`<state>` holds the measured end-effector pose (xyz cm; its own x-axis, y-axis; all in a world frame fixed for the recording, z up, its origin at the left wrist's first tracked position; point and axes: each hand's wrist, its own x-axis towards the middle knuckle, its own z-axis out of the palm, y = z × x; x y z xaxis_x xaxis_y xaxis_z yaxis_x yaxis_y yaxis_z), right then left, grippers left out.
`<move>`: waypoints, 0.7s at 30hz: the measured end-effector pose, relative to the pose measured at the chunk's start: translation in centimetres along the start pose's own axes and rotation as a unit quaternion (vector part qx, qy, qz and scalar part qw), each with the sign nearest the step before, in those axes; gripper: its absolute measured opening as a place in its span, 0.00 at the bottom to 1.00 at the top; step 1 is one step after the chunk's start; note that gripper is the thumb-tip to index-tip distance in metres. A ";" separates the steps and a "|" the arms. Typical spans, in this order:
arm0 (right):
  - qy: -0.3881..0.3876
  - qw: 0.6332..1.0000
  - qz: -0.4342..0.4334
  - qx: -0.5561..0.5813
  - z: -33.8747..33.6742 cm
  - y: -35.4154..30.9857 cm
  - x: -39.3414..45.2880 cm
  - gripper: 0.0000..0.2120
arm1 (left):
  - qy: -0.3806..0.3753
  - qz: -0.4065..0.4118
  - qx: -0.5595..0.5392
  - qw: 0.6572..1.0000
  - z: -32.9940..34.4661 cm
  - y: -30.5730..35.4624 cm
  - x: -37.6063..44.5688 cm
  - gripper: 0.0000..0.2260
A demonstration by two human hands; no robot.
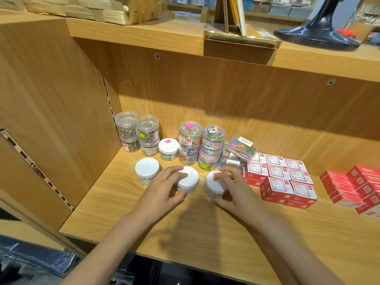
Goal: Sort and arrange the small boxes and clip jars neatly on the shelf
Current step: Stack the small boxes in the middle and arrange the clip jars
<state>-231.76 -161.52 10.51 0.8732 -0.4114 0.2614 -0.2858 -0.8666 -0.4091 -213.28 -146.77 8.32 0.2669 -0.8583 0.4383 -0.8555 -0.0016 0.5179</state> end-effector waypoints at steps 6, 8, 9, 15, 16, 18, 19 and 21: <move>0.050 0.995 -0.016 0.084 -1.0 -1.0 1.0 0.18 | 0.119 -0.080 0.087 0.986 -2.2 -1.3 -0.5 0.20; 0.087 0.989 -0.040 0.109 -1.6 -2.6 2.4 0.18 | 0.118 -0.142 0.105 0.977 -2.7 -2.6 -1.0 0.23; 0.092 0.989 -0.054 0.106 -1.8 -3.5 3.6 0.19 | 0.111 -0.170 0.096 0.974 -2.9 -3.1 -1.2 0.24; 0.080 0.983 -0.132 -0.098 0.5 -7.4 12.3 0.21 | 0.115 -0.204 0.028 0.972 -3.8 -4.3 -1.8 0.24; 0.086 0.975 -0.132 -0.156 1.2 -7.5 13.4 0.22 | 0.118 -0.206 0.026 0.971 -3.9 -4.4 -1.9 0.24; 0.088 0.955 -0.109 -0.261 2.4 -7.4 15.0 0.23 | 0.123 -0.203 0.018 0.971 -4.2 -4.7 -2.2 0.24; 0.088 0.944 -0.086 -0.306 2.8 -7.6 15.3 0.22 | 0.124 -0.198 0.014 0.972 -4.4 -4.7 -2.3 0.24; 0.096 0.929 -0.052 -0.353 3.2 -7.8 15.5 0.17 | 0.119 -0.182 0.004 0.976 -4.4 -5.0 -2.6 0.24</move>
<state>-214.78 -160.19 14.98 0.8438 -0.2994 0.4454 -0.4504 -0.8464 0.2841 -207.75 -142.27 7.89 0.6485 -0.6562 0.3858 -0.6883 -0.2891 0.6653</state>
